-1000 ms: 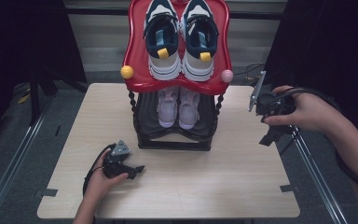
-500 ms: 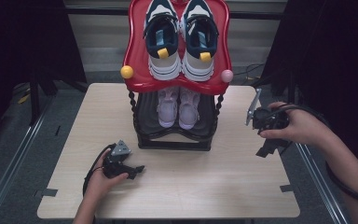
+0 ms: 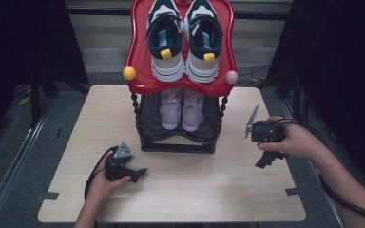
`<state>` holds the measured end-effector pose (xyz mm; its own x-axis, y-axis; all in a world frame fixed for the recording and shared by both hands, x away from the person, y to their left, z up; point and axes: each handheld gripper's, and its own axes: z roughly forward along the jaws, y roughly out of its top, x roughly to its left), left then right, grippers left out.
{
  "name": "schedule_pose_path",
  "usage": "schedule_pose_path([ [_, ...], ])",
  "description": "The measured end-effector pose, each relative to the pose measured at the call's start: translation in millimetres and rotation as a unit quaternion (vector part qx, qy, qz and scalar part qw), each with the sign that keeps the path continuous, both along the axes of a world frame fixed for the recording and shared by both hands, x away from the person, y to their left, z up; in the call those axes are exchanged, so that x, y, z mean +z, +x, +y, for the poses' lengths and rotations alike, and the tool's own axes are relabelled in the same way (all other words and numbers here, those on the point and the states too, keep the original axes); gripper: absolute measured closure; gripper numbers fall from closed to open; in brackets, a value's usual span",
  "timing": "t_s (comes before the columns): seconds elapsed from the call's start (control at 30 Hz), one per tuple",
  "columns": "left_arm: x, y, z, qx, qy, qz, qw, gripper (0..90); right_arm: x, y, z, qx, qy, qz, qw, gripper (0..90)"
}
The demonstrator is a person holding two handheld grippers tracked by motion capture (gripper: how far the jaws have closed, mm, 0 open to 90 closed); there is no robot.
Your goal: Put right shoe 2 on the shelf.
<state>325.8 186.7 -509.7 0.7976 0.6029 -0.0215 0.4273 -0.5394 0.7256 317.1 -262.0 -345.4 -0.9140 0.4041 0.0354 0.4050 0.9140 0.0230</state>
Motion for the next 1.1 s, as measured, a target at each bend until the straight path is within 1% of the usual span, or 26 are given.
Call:
schedule_pose_path([
  [0.07, -0.1, -0.2, -0.2, 0.001, -0.001, 0.001, 1.0000, 12.1, -7.2, 0.1, -0.3, 0.003, 0.000, 0.003, 1.0000, 21.5],
  [0.17, -0.1, -0.3, -0.1, 0.001, -0.001, 0.002, 1.0000, 12.2, -18.7, -1.0, -0.1, -0.001, -0.005, 0.003, 1.0000, 21.4],
  [0.27, -0.1, -0.3, -0.1, 0.001, -0.001, 0.002, 1.0000, 12.2, -25.7, -1.1, -0.6, 0.002, -0.003, -0.001, 1.0000, 21.4],
  [0.3, -0.1, -0.3, -0.1, 0.001, -0.001, 0.002, 1.0000, 12.2, -28.5, -1.8, -0.6, -0.004, 0.002, 0.001, 1.0000, 21.4],
  [0.33, -0.1, -0.3, -0.1, 0.001, -0.001, 0.002, 1.0000, 12.2, -31.1, -2.4, -0.6, -0.007, 0.001, -0.001, 1.0000, 21.3],
  [0.4, -0.1, -0.3, -0.1, 0.001, -0.001, 0.002, 1.0000, 12.2, -36.9, -2.4, -1.6, -0.001, 0.003, -0.001, 1.0000, 21.1],
  [0.43, -0.1, -0.3, -0.1, 0.001, -0.001, 0.002, 1.0000, 12.2, -39.7, -3.1, -1.8, -0.004, 0.004, 0.002, 1.0000, 21.1],
  [0.5, -0.1, -0.3, -0.1, 0.001, -0.001, 0.002, 1.0000, 12.2, -45.6, -3.7, -2.4, -0.004, 0.004, -0.001, 1.0000, 21.1],
  [0.6, -0.1, -0.3, -0.1, 0.001, -0.001, 0.003, 1.0000, 12.2, -56.2, -5.3, -3.1, -0.013, 0.015, 0.001, 0.9998, 20.8],
  [0.63, -0.1, -0.3, -0.1, 0.001, -0.001, 0.003, 1.0000, 12.2, -59.3, -6.1, -3.3, -0.018, 0.016, 0.004, 0.9997, 20.8],
  [0.7, -0.1, -0.3, -0.1, 0.001, -0.001, 0.002, 1.0000, 12.2, -67.1, -5.9, -4.7, -0.014, 0.022, -0.001, 0.9997, 20.7],
  [0.73, -0.1, -0.3, -0.1, 0.001, -0.001, 0.002, 1.0000, 12.2, -70.2, -7.2, -4.5, -0.022, 0.025, 0.002, 0.9995, 20.6],
  [0.77, -0.1, -0.3, -0.1, 0.001, -0.001, 0.002, 1.0000, 12.2, -72.5, -6.8, -5.3, -0.017, 0.026, -0.001, 0.9995, 20.4],
  [0.8, -0.1, -0.3, -0.1, 0.001, -0.001, 0.002, 1.0000, 12.2, -75.5, -7.6, -5.8, -0.021, 0.028, -0.001, 0.9994, 20.4],
  [0.83, -0.1, -0.3, -0.1, 0.001, -0.001, 0.002, 1.0000, 12.2, -78.6, -9.0, -5.7, -0.032, 0.035, 0.004, 0.9988, 20.3],
  [0.87, -0.1, -0.3, -0.1, 0.001, -0.001, 0.002, 1.0000, 12.2, -82.9, -8.5, -7.9, -0.026, 0.036, -0.005, 0.9990, 20.2],
  [0.9, -0.1, -0.3, -0.1, 0.001, -0.001, 0.002, 1.0000, 12.2, -85.8, -9.3, -8.6, -0.033, 0.044, -0.006, 0.9985, 20.2],
  [0.93, -0.1, -0.3, -0.1, 0.001, -0.001, 0.002, 1.0000, 12.2, -88.4, -11.2, -8.5, -0.052, 0.044, -0.007, 0.9977, 20.1],
  [0.97, -0.1, -0.3, -0.2, 0.001, -0.001, 0.002, 1.0000, 12.1, -92.7, -10.4, -11.2, -0.046, 0.050, -0.014, 0.9976, 19.9],
  [1.03, -0.1, -0.3, -0.2, 0.001, -0.001, 0.002, 1.0000, 12.2, -99.4, -12.8, -12.8, -0.058, 0.056, -0.018, 0.9966, 19.2],
  [1.1, -0.1, -0.3, -0.1, 0.001, -0.001, 0.002, 1.0000, 12.2, -107.3, -14.9, -14.7, -0.066, 0.068, -0.025, 0.9952, 18.9],
])
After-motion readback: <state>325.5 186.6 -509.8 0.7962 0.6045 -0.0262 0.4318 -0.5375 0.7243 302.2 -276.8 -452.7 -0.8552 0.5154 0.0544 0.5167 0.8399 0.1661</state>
